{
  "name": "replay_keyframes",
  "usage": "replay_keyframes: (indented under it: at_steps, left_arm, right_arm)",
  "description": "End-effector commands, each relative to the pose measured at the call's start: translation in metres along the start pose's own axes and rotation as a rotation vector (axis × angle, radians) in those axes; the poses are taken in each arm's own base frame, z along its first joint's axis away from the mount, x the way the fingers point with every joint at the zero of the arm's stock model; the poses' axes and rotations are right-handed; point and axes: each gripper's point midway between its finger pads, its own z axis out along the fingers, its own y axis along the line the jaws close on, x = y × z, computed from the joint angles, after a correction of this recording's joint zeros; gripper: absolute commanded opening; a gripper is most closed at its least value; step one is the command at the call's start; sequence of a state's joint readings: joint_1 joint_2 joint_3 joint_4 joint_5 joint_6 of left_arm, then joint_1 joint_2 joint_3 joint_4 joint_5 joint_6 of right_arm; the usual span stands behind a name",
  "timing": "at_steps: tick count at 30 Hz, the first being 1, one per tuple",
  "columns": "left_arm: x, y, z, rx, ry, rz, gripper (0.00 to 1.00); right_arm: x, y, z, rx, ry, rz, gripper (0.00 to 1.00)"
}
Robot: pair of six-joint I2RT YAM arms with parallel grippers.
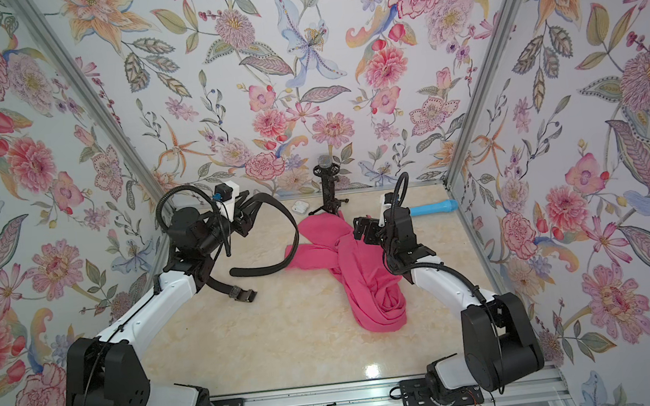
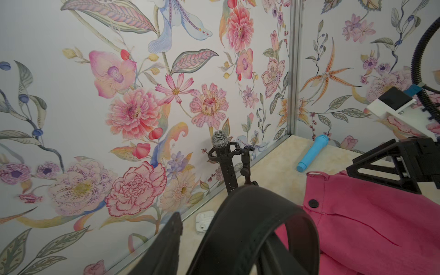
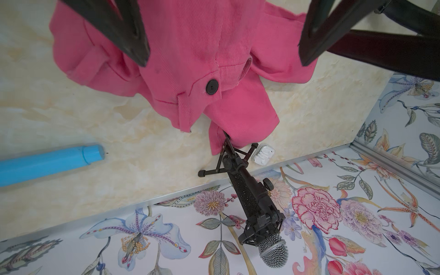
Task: Remove the belt from the trousers
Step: Place the trousers at the center of the board.
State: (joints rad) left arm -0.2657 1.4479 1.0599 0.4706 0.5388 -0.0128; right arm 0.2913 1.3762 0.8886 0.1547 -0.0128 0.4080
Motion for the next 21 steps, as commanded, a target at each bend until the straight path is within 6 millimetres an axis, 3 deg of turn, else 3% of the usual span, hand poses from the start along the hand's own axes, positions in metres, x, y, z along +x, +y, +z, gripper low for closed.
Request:
replay_keyframes:
  at_steps: [1,4,5,10,15,18,21]
  left_arm:
    - [-0.019,0.003,-0.001,-0.024,-0.007,0.091,0.67]
    - [-0.017,0.013,-0.004,-0.080,0.034,0.115,0.96]
    - [-0.014,0.016,-0.006,-0.101,0.053,0.122,0.99]
    - [0.024,0.044,-0.014,-0.254,0.250,0.125,0.99]
    - [0.070,0.042,-0.023,-0.249,0.429,0.123,0.99]
    - [0.092,0.052,-0.043,-0.347,0.467,0.096,0.99]
    - [0.121,0.083,-0.084,-0.575,0.465,-0.004,0.99]
  right_arm:
    - [-0.013,-0.019,-0.025,0.111,-0.022,-0.092,1.00]
    - [-0.021,-0.050,-0.048,0.263,-0.095,-0.107,1.00]
    - [-0.022,-0.064,-0.057,0.326,-0.119,-0.104,1.00]
    - [-0.003,-0.113,-0.079,0.474,-0.146,-0.155,1.00]
    - [0.020,-0.119,-0.076,0.428,-0.202,-0.236,1.00]
    - [0.032,-0.122,-0.067,0.409,-0.222,-0.254,1.00]
    - [0.040,-0.121,-0.061,0.382,-0.291,-0.314,1.00]
